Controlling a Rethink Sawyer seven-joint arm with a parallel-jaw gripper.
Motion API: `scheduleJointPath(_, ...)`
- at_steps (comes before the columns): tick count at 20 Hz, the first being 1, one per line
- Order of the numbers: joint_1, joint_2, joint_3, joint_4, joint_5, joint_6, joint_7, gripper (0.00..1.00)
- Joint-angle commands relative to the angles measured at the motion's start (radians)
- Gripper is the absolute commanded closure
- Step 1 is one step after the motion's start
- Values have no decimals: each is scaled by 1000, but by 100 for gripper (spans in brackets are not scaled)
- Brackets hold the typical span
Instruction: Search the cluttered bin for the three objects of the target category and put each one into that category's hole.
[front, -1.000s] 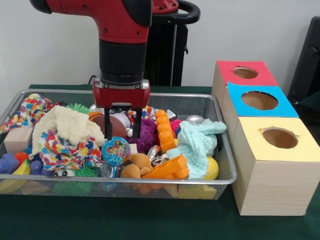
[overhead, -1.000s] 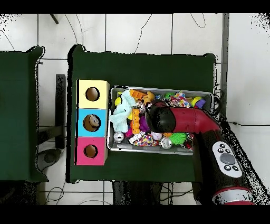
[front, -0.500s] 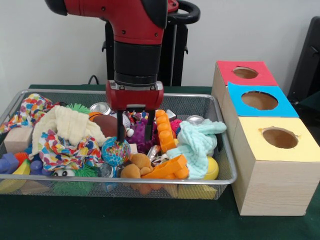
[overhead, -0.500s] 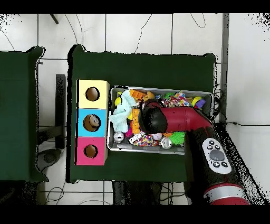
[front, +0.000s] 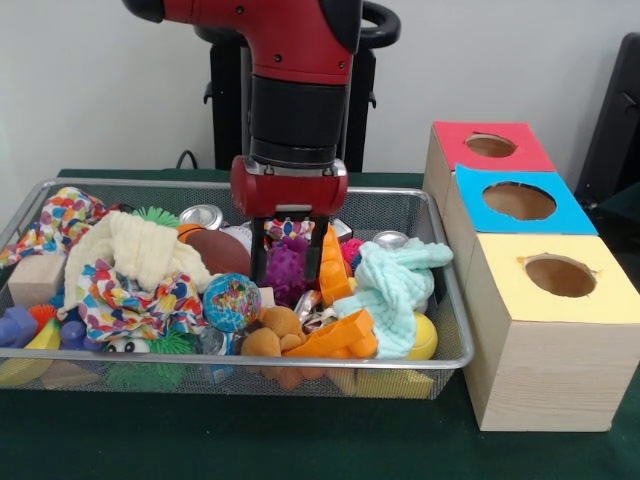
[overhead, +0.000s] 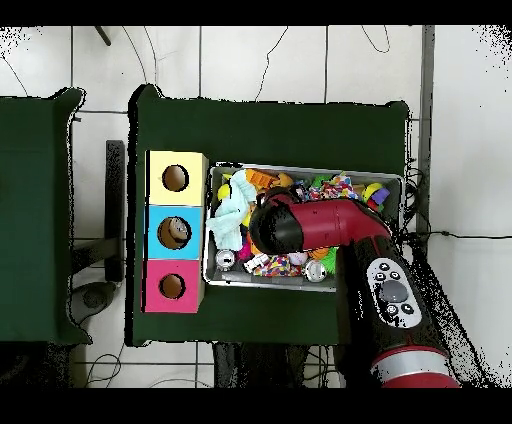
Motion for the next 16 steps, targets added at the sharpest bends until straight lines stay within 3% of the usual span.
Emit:
scheduleJointPath(1,10,7,-45,-46,-75,78,-3,0)
scheduleJointPath(16,39,60,-119,-86,-109,86,5,0)
